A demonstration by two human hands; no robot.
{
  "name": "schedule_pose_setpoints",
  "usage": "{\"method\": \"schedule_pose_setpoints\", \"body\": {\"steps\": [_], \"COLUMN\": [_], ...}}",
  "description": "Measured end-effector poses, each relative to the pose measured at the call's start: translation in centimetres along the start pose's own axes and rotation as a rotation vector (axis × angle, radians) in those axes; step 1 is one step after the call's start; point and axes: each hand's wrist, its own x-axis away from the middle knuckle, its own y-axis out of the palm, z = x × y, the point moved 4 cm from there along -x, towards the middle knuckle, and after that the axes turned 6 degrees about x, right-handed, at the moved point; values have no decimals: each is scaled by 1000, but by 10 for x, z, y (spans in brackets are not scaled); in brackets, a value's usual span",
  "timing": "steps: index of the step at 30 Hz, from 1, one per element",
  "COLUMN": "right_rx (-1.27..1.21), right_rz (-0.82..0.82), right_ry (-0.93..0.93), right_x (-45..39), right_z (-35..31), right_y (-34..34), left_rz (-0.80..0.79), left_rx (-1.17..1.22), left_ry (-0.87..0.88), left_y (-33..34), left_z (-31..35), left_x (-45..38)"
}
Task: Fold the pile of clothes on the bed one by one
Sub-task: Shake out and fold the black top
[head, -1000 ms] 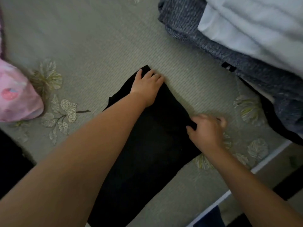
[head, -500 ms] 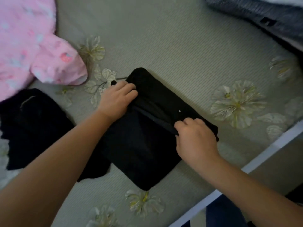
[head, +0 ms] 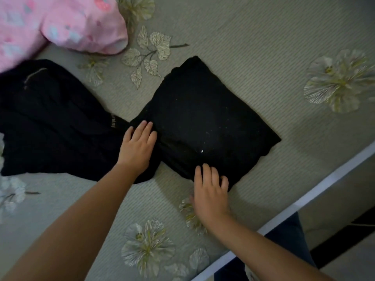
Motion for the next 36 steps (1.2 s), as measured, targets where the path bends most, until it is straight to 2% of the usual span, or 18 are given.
{"method": "schedule_pose_setpoints", "body": {"steps": [3,7,10,14,21,25,29,33,36], "right_rx": [78,62,46,39,104,157,187,106,80], "right_rz": [62,155,321,508,565,666,820,980,1083], "right_ry": [25,12,-43,-222,-361,-410,-341,-305,-206], "right_x": [-1,-9,-16,-16,-27,-47,-76,-101,-111], "right_z": [0,7,17,41,125,187,248,313,369], "right_y": [14,18,8,-21,-116,-192,-279,-370,-435], "left_rz": [81,69,96,221,307,403,524,627,813], "left_rx": [-41,-8,54,94,233,210,105,30,-6], "left_ry": [43,180,215,251,294,323,311,363,447], "left_y": [7,9,8,-12,-70,-154,-270,-388,-480], "left_z": [6,18,32,50,109,129,154,194,227], "left_x": [6,4,2,-1,-20,-48,-97,-153,-189]}}
